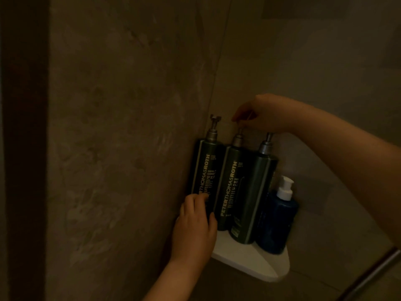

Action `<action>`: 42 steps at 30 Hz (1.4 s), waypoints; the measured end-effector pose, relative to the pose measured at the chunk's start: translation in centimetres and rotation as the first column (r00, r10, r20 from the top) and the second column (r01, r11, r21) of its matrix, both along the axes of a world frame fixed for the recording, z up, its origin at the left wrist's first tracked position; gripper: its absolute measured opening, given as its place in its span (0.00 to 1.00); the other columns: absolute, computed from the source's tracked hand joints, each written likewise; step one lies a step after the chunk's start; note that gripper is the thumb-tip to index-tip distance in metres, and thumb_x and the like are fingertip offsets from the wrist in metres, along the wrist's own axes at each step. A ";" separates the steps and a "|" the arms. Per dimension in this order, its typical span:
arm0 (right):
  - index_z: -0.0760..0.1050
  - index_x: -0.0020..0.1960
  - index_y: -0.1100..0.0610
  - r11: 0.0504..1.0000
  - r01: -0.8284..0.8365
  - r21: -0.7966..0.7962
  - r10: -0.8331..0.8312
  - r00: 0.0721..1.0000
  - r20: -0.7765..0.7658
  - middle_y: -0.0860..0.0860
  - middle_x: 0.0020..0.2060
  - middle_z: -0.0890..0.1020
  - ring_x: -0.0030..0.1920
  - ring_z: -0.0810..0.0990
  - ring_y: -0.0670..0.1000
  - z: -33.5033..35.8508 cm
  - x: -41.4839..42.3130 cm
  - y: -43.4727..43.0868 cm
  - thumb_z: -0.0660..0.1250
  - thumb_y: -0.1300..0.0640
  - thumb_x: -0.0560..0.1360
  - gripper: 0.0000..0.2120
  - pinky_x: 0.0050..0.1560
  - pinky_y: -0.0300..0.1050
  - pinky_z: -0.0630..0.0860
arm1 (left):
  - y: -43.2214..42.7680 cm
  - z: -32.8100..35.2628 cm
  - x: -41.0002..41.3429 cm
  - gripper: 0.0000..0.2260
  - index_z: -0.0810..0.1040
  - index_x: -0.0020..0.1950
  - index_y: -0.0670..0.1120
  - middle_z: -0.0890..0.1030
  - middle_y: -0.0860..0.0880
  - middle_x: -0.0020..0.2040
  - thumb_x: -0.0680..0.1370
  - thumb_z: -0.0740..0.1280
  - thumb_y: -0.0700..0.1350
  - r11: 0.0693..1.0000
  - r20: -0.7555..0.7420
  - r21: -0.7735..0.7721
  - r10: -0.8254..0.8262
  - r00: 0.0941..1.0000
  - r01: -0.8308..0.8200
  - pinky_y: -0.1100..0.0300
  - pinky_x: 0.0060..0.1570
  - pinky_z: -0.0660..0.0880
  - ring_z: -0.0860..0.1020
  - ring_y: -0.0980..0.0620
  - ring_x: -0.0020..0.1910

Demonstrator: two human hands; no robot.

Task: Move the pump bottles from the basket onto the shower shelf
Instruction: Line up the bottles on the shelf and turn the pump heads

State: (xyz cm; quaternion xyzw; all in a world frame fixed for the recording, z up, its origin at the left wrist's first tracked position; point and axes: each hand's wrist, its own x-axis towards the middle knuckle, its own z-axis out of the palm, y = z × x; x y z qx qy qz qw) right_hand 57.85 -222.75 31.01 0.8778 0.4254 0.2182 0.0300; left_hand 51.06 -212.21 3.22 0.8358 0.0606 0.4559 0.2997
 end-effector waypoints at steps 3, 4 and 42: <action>0.79 0.58 0.52 0.999 -0.040 0.011 0.040 0.999 -0.016 0.51 0.51 0.83 0.47 0.76 0.45 0.1 -0.1 -0.3 0.66 0.56 0.75 0.12 0.46 0.38 0.67 | -0.3 0.0 -0.3 0.19 0.63 0.68 0.52 0.64 0.54 0.65 0.79 0.61 0.49 1.000 0.011 -0.003 -0.017 1.000 0.017 0.60 0.56 0.73 0.65 0.61 0.60; 0.79 0.57 0.51 0.998 -0.059 0.018 0.059 0.998 -0.023 0.51 0.51 0.83 0.46 0.76 0.44 0.2 -0.2 -0.3 0.67 0.56 0.75 0.12 0.46 0.38 0.67 | -0.3 0.1 -0.4 0.18 0.63 0.68 0.52 0.65 0.54 0.64 0.79 0.61 0.49 1.000 0.021 -0.004 -0.025 0.999 0.025 0.61 0.56 0.73 0.65 0.61 0.59; 0.82 0.50 0.46 0.964 -0.147 0.223 0.191 0.964 -0.187 0.40 0.38 0.82 0.37 0.78 0.35 0.8 -4.0 -2.2 0.69 0.50 0.72 0.07 0.37 0.26 0.71 | -1.9 0.6 -1.9 0.33 0.50 0.70 0.65 0.57 0.64 0.65 0.70 0.64 0.62 0.946 0.104 -0.228 -0.211 0.972 0.229 0.73 0.51 0.63 0.61 0.65 0.62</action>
